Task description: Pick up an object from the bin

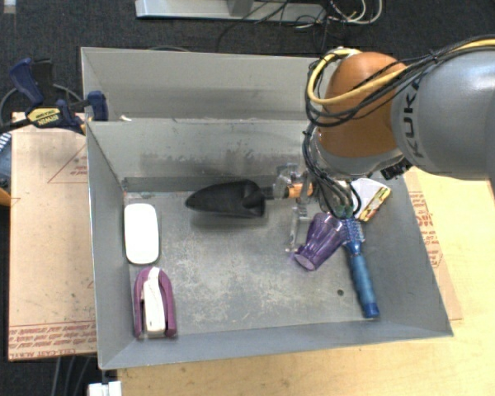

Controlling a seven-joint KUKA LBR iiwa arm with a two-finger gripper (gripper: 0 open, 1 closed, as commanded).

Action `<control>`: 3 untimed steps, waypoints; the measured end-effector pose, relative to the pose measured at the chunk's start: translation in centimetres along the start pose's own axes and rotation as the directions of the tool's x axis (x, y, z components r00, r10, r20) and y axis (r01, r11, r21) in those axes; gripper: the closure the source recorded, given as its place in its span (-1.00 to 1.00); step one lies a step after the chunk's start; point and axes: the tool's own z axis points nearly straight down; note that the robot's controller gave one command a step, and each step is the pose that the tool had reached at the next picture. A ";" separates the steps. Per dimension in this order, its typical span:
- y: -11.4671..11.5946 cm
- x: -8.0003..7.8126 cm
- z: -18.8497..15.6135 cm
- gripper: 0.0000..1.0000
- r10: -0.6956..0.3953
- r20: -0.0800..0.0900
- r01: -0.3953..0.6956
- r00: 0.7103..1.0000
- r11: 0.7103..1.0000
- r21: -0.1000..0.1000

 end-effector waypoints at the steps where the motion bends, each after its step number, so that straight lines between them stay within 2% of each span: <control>1: -2.9 -1.1 5.3 -1.00 0.123 0.003 -0.123 0.992 0.992 -0.002; 2: -4.1 -0.3 6.1 -1.00 0.060 -0.004 -0.060 0.998 0.998 -0.003; 3: -8.7 1.4 7.7 -1.00 0.332 0.002 -0.332 0.943 0.943 -0.003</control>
Offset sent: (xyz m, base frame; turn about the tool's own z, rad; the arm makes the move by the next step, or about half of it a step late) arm 0.0013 -0.0485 -0.0469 0.0132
